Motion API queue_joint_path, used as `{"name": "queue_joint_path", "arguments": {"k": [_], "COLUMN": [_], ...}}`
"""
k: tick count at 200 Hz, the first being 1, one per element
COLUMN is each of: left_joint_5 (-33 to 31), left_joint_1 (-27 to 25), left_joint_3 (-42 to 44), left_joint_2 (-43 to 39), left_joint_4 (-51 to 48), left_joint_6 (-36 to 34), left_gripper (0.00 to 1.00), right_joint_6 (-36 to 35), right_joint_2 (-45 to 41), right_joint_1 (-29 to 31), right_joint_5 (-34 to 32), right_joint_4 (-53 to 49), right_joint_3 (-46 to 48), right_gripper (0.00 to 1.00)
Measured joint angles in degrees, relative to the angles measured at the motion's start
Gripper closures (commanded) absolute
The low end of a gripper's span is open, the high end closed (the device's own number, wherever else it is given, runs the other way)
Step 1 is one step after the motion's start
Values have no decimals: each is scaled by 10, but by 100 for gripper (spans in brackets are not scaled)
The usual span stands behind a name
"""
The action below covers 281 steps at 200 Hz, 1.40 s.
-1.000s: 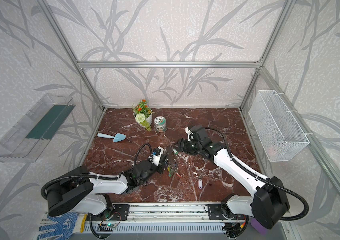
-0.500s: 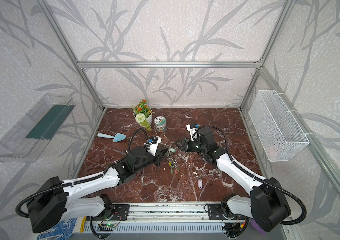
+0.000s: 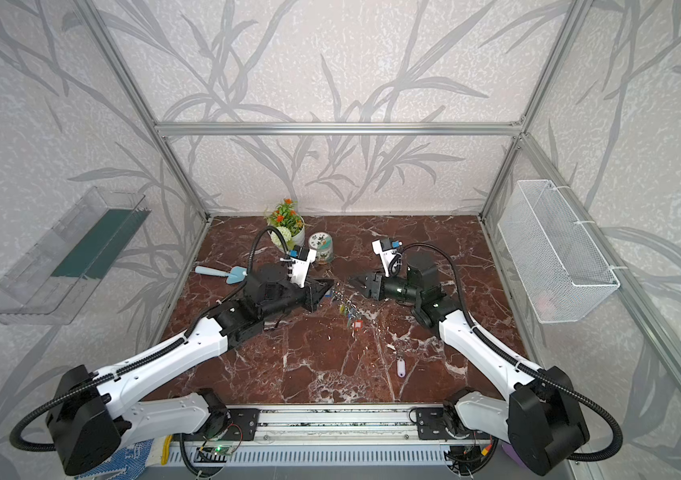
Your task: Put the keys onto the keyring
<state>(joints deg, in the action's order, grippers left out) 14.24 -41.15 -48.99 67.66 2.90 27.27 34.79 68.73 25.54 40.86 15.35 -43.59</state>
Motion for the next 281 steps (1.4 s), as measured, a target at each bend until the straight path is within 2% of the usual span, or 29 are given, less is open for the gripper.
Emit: {"name": "queue_joint_path", "arguments": {"k": [60, 146, 238, 268, 281], "left_joint_5": [29, 38, 43, 44, 43], "left_joint_1": [3, 3, 3, 3, 4], "left_joint_3": [-13, -12, -11, -9, -6], "left_joint_2": [-14, -20, -20, -20, -20], "left_joint_4": [-19, 23, 45, 54, 59], "left_joint_6": [21, 33, 33, 33, 33], "left_gripper": [100, 100, 100, 100, 100], "right_joint_6": [5, 31, 52, 73, 85], "right_joint_2": [11, 28, 37, 47, 52], "right_joint_1": [0, 8, 12, 12, 11], "right_joint_5": [38, 79, 98, 103, 106], "right_joint_4": [27, 58, 87, 113, 123], "right_joint_3": [-5, -12, -17, -17, -17], "right_gripper": [66, 68, 84, 85, 81]}}
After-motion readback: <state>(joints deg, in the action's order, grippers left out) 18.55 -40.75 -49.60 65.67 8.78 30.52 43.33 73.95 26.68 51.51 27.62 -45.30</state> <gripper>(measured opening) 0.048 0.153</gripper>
